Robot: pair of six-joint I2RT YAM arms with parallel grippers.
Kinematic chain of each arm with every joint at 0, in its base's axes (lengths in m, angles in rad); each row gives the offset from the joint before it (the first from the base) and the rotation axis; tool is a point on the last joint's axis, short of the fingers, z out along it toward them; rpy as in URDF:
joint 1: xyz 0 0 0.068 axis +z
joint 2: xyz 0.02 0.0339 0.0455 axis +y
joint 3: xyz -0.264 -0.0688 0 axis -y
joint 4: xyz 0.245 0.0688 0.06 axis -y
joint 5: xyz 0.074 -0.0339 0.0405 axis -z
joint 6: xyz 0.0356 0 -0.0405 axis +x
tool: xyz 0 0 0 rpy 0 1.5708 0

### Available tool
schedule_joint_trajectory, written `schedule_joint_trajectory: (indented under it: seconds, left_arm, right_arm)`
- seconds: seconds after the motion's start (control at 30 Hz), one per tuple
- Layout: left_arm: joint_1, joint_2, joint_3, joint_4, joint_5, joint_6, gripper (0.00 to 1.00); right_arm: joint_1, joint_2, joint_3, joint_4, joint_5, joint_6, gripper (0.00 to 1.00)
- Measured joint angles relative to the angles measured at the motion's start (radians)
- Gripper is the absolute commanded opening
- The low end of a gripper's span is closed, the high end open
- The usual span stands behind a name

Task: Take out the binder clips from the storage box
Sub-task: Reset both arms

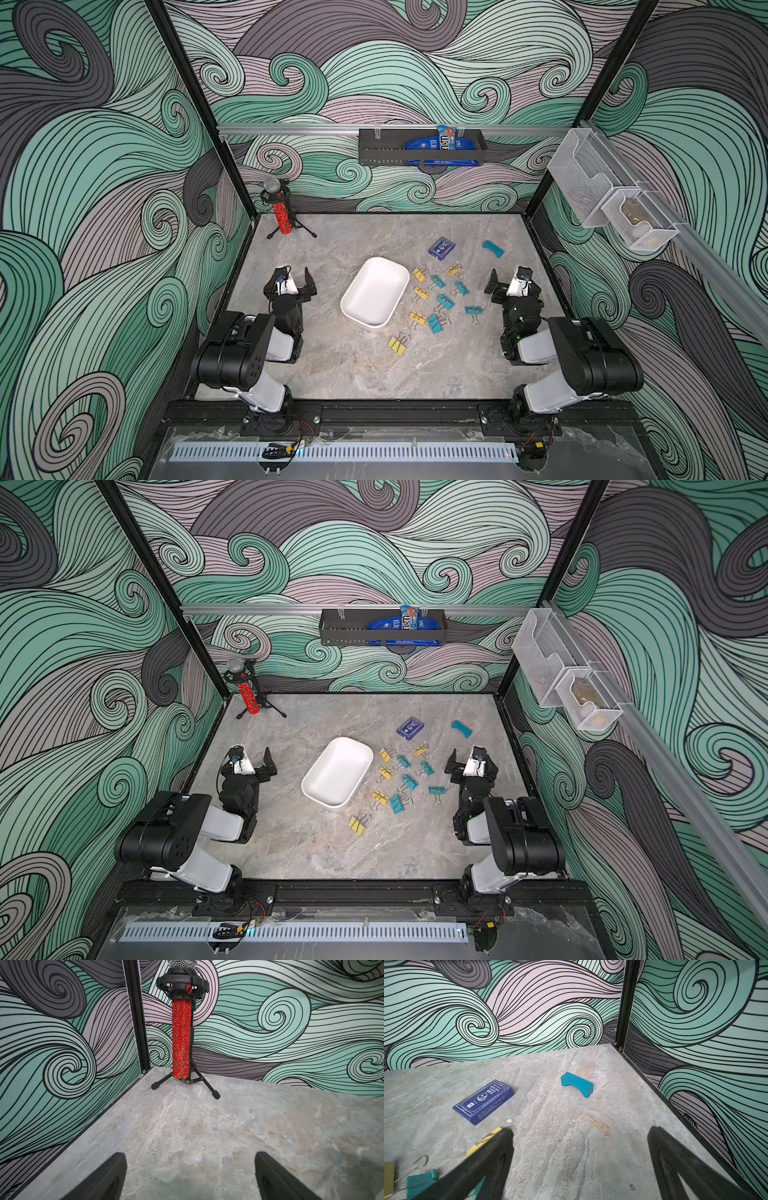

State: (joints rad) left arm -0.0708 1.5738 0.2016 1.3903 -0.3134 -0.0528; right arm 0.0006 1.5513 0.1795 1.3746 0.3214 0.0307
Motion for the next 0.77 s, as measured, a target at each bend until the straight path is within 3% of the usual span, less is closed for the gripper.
schedule_joint_trajectory:
  seconds: [0.77]
  left_arm:
    - [0.004, 0.001, -0.007, 0.009, 0.061, 0.000, 0.99]
  right_arm:
    - [-0.001, 0.001, 0.005, -0.001, -0.017, -0.006, 1.00]
